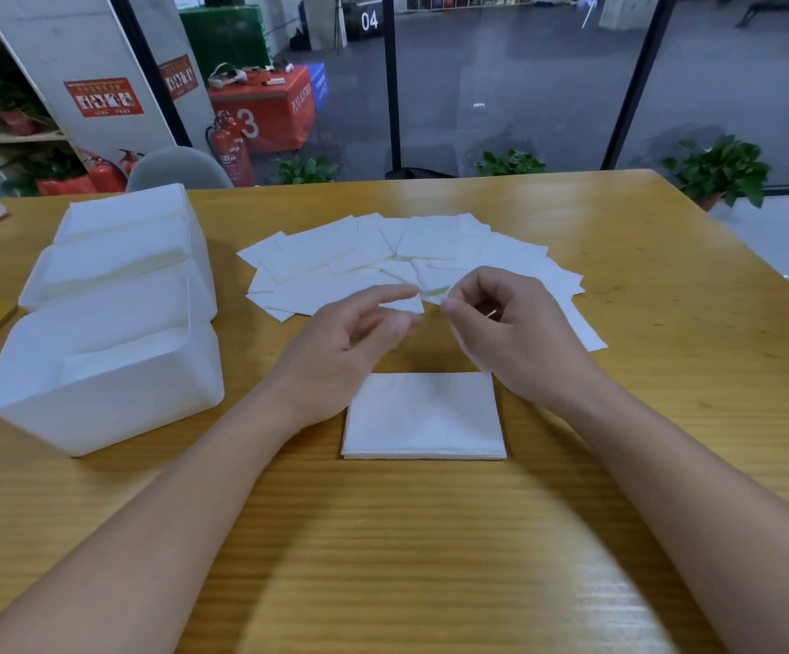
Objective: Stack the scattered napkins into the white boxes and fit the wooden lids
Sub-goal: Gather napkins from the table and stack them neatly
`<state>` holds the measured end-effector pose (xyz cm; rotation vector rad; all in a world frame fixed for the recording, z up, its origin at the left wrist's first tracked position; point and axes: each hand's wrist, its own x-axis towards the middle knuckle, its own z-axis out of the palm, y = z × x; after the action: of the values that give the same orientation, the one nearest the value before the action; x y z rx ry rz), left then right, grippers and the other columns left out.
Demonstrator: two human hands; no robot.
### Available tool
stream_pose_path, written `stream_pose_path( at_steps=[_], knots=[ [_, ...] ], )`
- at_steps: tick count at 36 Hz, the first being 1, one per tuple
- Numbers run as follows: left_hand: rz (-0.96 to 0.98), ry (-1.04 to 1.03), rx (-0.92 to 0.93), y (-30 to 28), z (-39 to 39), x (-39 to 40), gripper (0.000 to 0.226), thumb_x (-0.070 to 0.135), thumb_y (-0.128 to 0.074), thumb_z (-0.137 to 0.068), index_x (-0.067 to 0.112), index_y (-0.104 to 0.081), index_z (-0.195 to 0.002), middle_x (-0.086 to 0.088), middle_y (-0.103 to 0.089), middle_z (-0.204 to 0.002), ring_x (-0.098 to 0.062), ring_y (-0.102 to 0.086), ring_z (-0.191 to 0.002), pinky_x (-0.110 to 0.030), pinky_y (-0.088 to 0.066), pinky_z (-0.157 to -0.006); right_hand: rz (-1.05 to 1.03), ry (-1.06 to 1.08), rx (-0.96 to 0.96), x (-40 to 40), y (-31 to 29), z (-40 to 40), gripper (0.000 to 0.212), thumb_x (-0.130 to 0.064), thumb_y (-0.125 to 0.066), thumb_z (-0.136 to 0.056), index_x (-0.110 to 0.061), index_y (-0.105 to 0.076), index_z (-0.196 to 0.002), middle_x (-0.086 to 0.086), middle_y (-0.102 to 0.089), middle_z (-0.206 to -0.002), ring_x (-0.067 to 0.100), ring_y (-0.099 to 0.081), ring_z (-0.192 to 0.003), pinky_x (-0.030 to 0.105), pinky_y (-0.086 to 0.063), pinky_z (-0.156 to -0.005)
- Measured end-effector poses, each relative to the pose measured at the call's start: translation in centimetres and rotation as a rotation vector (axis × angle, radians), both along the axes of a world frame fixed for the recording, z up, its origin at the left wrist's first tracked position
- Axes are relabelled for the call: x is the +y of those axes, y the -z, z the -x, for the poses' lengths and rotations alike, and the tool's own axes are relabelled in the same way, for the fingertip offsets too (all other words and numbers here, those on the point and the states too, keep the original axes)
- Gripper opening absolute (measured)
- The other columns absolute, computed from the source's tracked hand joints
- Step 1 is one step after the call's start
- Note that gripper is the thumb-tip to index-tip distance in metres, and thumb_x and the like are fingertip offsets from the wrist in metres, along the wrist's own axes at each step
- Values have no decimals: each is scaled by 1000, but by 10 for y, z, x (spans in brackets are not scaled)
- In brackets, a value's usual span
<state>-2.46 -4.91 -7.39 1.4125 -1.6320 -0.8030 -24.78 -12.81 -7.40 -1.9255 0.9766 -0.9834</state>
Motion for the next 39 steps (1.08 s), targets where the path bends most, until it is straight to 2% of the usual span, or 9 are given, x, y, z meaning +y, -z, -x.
stream_pose_path(
  at_steps=[5,10,15,19,23,25,28,31,39],
  knots=[
    [-4,22,243,-4,7,1,53,28,-66,-105,16,-54,-156,1,-78,-131,-19,-72,-127,-44,-56,-111,-40,-141,-96,13,-2,-7,14,-20,-70,-105,-14,-71,-93,-7,-72,-86,8,-65,-80,30,-51,-73],
    [62,-35,174,-2,2,-1,45,15,-82,-97,17,-70,-141,3,-81,-122,-15,-75,-118,-40,-58,-106,-76,-233,-112,17,-3,-6,8,-6,-69,-103,-11,-71,-109,-2,-80,-108,16,-74,-112,47,-61,-92],
    [148,-135,86,1,-4,-4,23,12,-77,-101,24,-81,-121,13,-82,-100,-9,-65,-76,-30,-54,-78,-20,-211,-127,14,-3,-3,29,9,-61,-97,-13,-69,-114,-2,-78,-111,18,-73,-108,42,-59,-95],
    [188,-155,152,-1,-5,-3,19,7,-75,-101,18,-82,-114,5,-82,-109,-25,-76,-104,-50,-60,-100,200,-58,41,11,0,2,35,-16,-74,-98,-30,-67,-129,-11,-66,-125,18,-62,-113,39,-53,-99],
    [235,-109,241,-5,-5,-1,17,0,-74,-100,7,-81,-114,-4,-82,-111,-23,-75,-110,-40,-59,-101,312,11,232,8,1,5,44,-41,-75,-100,-41,-62,-142,-17,-52,-144,10,-41,-140,40,-38,-117],
    [246,-106,271,-7,-7,-1,16,-1,-74,-99,4,-80,-113,-7,-82,-110,-21,-75,-109,-33,-58,-97,265,25,221,7,0,6,32,-40,-73,-101,-39,-69,-133,-21,-63,-132,6,-50,-132,36,-45,-107],
    [233,-137,237,-8,-12,-3,15,4,-76,-99,10,-81,-113,-7,-82,-106,-26,-75,-102,-35,-58,-93,96,3,54,6,-8,9,11,-27,-72,-103,-33,-77,-111,-8,-73,-96,14,-68,-95,37,-56,-76],
    [157,-160,111,-10,-19,-3,12,18,-80,-99,26,-83,-108,-11,-77,-91,-27,-67,-78,-39,-53,-84,-1,-27,44,2,-13,15,8,-23,-72,-103,-26,-78,-98,4,-71,-80,21,-60,-65,33,-51,-55],
    [-81,-78,-30,-17,-29,-2,9,20,-82,-98,29,-83,-101,11,-65,-67,-22,-54,-65,-41,-61,-74,-206,-114,266,-3,-18,29,4,-20,-74,-100,-23,-76,-99,-3,-56,-61,15,-52,-54,20,-39,-50]
  ],
)
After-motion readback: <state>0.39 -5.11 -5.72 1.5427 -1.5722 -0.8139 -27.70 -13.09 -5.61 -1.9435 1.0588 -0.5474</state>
